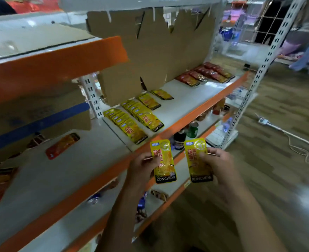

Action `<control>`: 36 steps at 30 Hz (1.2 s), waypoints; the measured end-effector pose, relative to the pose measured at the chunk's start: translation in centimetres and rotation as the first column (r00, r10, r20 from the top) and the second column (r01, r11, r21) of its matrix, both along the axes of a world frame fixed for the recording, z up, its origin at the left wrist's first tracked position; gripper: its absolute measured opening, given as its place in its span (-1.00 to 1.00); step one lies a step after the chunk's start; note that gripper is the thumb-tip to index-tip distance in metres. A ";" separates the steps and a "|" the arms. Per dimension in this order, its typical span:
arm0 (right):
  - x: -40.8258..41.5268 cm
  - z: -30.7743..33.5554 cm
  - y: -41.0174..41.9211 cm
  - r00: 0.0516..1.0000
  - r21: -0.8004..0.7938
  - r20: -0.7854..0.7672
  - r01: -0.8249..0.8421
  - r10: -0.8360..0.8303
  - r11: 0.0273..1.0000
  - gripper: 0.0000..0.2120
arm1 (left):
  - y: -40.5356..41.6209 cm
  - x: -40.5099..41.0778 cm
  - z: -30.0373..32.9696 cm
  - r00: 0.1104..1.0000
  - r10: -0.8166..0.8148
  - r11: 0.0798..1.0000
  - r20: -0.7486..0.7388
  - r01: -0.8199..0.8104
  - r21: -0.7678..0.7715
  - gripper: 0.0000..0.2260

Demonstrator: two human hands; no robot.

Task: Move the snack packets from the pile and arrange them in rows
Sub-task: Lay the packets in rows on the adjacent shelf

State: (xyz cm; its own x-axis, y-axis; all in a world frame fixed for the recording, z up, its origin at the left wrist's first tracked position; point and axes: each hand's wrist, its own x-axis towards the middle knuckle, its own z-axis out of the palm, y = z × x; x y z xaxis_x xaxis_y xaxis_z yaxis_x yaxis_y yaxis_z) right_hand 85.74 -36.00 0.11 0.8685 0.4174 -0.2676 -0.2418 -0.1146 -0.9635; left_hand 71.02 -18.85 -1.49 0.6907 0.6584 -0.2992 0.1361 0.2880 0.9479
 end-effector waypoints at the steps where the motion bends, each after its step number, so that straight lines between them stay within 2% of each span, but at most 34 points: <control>1: 1.0 0.0 -0.5 1.000 -0.009 0.002 0.014 -0.014 1.000 -0.80 | -0.6 1.0 0.1 1.000 -0.008 1.000 0.000 0.008 0.003 -0.90; 3: 2.7 0.1 -1.4 0.999 -0.032 0.006 0.044 -0.044 0.999 -0.89 | -1.2 2.8 -0.1 0.999 -0.023 0.999 -0.025 0.024 0.027 -0.85; 8: 6.6 -0.1 -2.1 0.994 0.000 -0.035 0.107 -0.107 0.994 -0.90 | -1.5 7.3 -0.2 0.998 -0.038 0.998 -0.047 0.040 0.045 -0.83; 11: 9.0 -0.2 -1.7 0.993 0.009 -0.050 0.108 -0.108 0.994 -0.91 | -0.9 10.0 -0.2 0.998 -0.037 0.999 -0.049 0.038 0.023 -0.90; 16: 13.5 -0.1 0.2 0.997 0.008 -0.018 0.073 -0.073 0.997 -0.92 | 1.0 15.0 -0.3 0.999 -0.008 0.995 -0.037 0.012 0.103 -0.93; 19: 17.0 0.0 2.3 0.997 0.014 -0.018 0.073 -0.073 0.997 -0.89 | 2.9 18.4 -0.1 0.998 0.051 0.993 -0.032 -0.048 0.110 -0.87; 23: 21.5 0.3 5.3 0.998 0.001 -0.005 0.064 -0.064 0.998 -0.84 | 5.6 21.9 0.3 0.998 0.031 0.999 -0.047 -0.029 0.046 -0.84; 26: 23.9 0.4 7.6 0.999 0.017 0.006 0.052 -0.052 0.998 -0.82 | 7.4 24.0 1.0 0.994 0.075 0.995 -0.074 -0.070 0.075 -0.86; 29: 25.9 0.5 10.0 1.000 0.035 0.000 0.003 -0.003 0.999 -0.88 | 8.8 25.3 1.5 0.988 0.121 0.989 -0.092 -0.113 0.091 -0.85; 33: 28.4 0.1 13.7 0.996 0.024 -0.034 -0.080 0.081 0.996 -0.86 | 10.8 26.0 1.1 0.973 0.206 0.974 -0.106 -0.193 0.119 -0.87; 36: 30.0 -0.3 16.5 0.984 0.003 -0.048 -0.169 0.169 0.986 -0.94 | 11.7 26.7 1.1 0.946 0.307 0.949 -0.104 -0.296 0.111 -0.87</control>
State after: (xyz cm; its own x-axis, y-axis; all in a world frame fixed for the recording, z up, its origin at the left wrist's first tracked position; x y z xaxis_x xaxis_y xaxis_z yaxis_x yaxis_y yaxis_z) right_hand 115.78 -19.54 -0.15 0.7714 0.5568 -0.3080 -0.2650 -0.1589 -0.9511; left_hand 97.68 -7.13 -0.44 0.4185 0.8591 -0.2947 0.1695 0.2449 0.9546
